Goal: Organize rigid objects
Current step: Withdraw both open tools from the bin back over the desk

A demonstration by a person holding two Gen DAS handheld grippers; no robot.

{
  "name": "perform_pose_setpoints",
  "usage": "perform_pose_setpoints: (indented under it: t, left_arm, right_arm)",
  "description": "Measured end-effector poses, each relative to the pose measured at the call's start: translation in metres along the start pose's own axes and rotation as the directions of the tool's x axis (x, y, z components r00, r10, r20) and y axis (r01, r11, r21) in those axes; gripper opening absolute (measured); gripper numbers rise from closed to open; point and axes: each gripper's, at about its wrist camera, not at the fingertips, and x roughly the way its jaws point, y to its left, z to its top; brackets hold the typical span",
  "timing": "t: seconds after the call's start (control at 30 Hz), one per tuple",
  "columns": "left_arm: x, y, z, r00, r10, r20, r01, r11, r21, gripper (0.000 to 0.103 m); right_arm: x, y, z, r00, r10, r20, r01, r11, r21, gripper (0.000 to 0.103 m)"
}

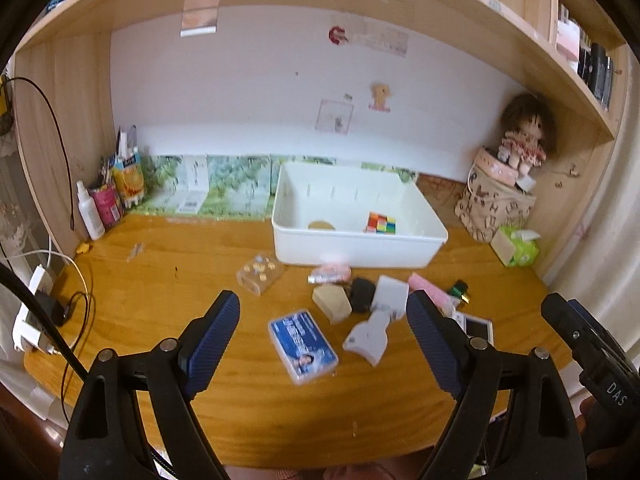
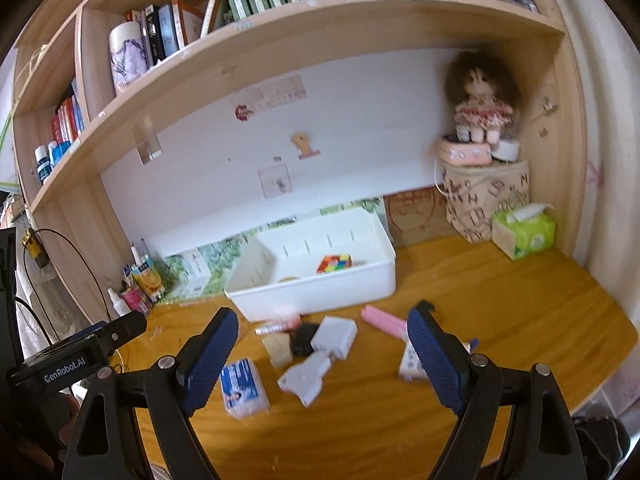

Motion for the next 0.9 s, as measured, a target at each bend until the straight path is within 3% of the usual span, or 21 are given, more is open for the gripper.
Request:
perform_pose_setpoints:
  t: [0.37, 0.63, 0.77, 0.9]
  left_arm:
    - [0.039, -0.027, -0.008, 0.988, -0.018, -0.156, 0.020, 1.000, 0.011, 0.088]
    - [0.083, -0.057, -0.007, 0.958, 0.017, -0.286, -0.015, 1.000, 0.007, 0.088]
    - [0.111, -0.067, -0.005, 0.928, 0.012, -0.373, -0.022, 1.000, -0.023, 0.088]
    - [0.143, -0.072, -0.008, 0.867, 0.023, -0.498, -0.063, 0.996, -0.062, 0.088]
  right_arm:
    - [0.020, -0.028, -0.016, 0.990, -0.040, -0.139, 0.042, 0.999, 0.008, 0.087]
    - [0.064, -0.056, -0.014, 0.946, -0.038, -0.322, 0.014, 0.997, -0.075, 0.087]
    - [0.090, -0.074, -0.011, 0.916, -0.040, -0.400, -0.002, 0.994, -0.106, 0.087]
    - [0.116, -0.086, -0.004, 0.876, -0.021, -0.481, -0.057, 0.988, -0.147, 0.087]
